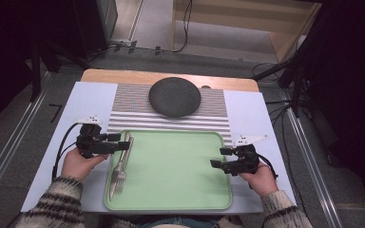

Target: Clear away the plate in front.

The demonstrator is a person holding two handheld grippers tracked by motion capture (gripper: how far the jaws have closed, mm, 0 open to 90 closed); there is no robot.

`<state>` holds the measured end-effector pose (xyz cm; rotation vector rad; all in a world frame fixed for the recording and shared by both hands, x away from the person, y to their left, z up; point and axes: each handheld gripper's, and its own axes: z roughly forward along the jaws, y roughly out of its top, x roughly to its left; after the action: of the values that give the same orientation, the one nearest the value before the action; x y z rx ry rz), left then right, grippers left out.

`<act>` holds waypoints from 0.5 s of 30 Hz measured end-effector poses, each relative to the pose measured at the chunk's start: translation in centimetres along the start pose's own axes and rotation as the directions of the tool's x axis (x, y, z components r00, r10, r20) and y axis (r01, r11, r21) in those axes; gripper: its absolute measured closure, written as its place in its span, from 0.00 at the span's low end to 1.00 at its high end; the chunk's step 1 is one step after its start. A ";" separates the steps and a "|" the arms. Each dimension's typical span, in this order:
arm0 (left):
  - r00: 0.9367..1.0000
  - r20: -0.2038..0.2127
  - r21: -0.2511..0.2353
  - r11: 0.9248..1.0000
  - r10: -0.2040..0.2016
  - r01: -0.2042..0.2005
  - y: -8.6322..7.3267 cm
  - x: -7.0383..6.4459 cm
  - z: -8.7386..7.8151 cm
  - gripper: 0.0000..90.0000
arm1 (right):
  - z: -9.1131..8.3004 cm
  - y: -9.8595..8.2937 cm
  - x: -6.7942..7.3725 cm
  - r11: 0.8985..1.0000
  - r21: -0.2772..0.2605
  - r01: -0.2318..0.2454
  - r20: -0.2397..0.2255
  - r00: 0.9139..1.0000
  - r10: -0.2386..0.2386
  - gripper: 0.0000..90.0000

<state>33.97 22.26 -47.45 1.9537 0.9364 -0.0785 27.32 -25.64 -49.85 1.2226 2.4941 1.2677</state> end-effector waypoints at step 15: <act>0.999 0.002 -0.014 0.999 0.046 -0.046 0.7 -0.6 0.9 0.33 | -0.5 -0.8 0.1 1.000 -0.004 -0.018 0.008 1.000 0.018 0.28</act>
<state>34.26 21.05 -47.18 1.9602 0.8880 -0.0478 26.59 -26.15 -50.05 1.2489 2.4796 1.2688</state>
